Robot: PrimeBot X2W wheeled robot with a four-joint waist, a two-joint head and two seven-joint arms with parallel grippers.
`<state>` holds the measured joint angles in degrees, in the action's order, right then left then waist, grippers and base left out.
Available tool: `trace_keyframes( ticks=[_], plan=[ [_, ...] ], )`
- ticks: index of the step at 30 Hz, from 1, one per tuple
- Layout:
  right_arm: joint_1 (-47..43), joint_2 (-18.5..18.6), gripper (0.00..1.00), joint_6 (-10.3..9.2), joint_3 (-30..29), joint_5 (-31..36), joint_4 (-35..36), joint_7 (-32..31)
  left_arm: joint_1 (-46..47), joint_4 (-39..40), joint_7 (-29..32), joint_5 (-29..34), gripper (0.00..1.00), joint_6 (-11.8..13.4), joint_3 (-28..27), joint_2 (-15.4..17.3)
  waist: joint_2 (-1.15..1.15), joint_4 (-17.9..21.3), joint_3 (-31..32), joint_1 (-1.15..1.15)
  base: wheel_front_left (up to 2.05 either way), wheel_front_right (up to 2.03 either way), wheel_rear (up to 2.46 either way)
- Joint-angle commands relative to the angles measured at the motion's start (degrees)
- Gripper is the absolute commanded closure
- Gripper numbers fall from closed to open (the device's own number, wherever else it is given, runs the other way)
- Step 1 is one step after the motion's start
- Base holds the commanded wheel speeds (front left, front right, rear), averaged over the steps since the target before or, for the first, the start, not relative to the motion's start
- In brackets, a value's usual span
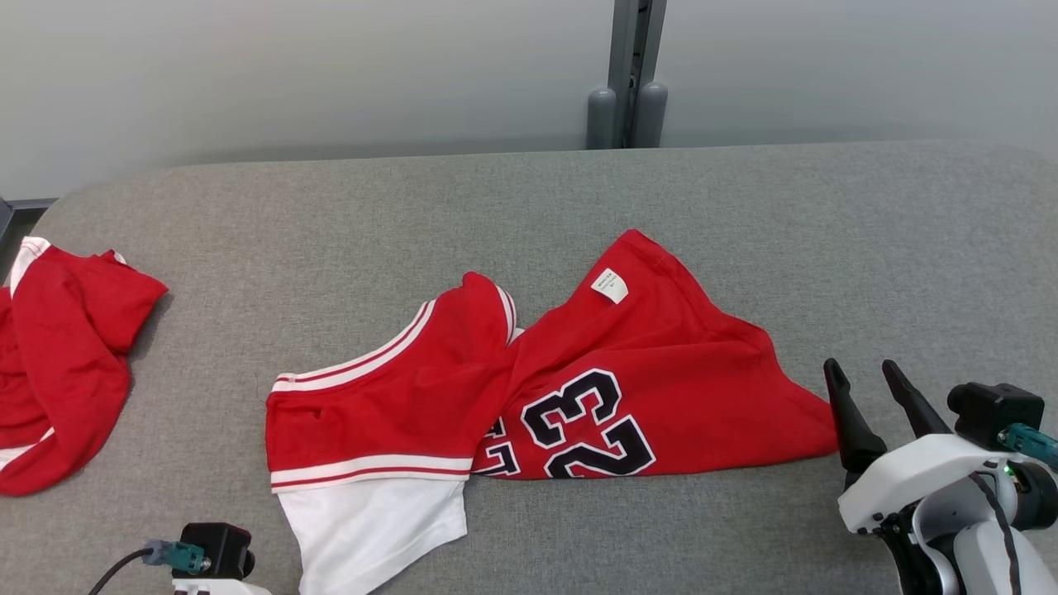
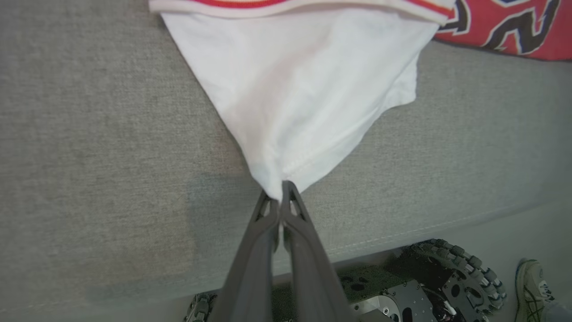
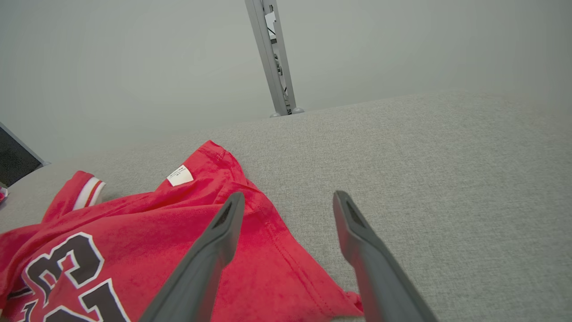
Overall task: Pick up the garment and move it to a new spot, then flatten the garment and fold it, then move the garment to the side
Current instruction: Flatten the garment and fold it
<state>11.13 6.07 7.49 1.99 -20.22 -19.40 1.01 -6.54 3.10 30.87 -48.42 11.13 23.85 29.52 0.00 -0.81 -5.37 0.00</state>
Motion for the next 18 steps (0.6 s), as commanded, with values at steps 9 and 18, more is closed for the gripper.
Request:
trace_keyframes(
  ticks=[9, 18],
  plan=[
    [-0.4, 0.4, 0.00, 0.01, -0.2, 0.2, -0.4, 0.2, 2.9, -1.8, -3.5, 2.1, 0.00, -0.2, -0.3, -0.7, 0.00, -0.2, 0.3, 0.00, 0.00, 0.00, 0.00],
    [1.1, 0.6, 0.00, 0.01, 0.3, 0.5, 0.0, 0.1, 4.6, 0.0, -15.7, 7.1, 0.00, 2.3, -3.3, -3.1, 0.00, -0.8, 0.4, 0.00, 0.00, 0.00, 0.00]
  ],
)
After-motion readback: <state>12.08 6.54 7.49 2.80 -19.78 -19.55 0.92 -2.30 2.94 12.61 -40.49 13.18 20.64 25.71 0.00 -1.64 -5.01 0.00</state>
